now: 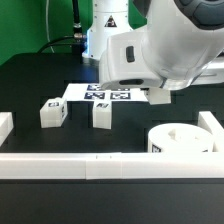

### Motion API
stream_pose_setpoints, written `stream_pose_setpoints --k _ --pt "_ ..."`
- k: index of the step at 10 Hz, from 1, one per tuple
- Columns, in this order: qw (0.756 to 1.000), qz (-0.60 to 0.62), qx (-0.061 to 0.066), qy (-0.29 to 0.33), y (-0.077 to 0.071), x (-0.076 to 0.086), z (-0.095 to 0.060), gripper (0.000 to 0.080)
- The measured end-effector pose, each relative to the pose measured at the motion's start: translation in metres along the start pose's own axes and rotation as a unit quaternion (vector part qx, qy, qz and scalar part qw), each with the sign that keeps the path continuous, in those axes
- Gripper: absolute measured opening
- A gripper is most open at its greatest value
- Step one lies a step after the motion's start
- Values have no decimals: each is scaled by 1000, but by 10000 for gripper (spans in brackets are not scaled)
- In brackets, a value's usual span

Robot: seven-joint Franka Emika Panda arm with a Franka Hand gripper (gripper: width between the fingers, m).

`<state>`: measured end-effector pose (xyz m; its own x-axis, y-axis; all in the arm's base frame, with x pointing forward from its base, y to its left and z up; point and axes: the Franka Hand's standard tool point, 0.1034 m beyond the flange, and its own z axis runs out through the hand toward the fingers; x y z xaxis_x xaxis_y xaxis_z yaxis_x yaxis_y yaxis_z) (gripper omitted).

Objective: Assemble stool

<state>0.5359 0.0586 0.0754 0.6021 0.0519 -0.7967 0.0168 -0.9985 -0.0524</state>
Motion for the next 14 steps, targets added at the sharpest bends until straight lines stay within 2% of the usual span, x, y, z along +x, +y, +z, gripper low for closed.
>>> stream_pose_setpoints --k 1,2,3,5,7,8,10,12,14 --pt "999 -9 -2 51 -1 11 -11 337" --pt "994 -24 -4 102 -4 11 -22 337" --pt "992 -24 -4 127 -4 2 -27 337" --pt "979 -23 5 201 -7 -1 -56 337" --pt "964 -20 3 265 -5 3 -52 337" --pt "950 -19 2 312 -5 8 -60 337" --pt "926 -21 -3 378 -9 11 -63 337" --pt "891 -30 -7 453 -21 11 -86 337" --pt "860 -28 -7 510 -20 14 -95 337"
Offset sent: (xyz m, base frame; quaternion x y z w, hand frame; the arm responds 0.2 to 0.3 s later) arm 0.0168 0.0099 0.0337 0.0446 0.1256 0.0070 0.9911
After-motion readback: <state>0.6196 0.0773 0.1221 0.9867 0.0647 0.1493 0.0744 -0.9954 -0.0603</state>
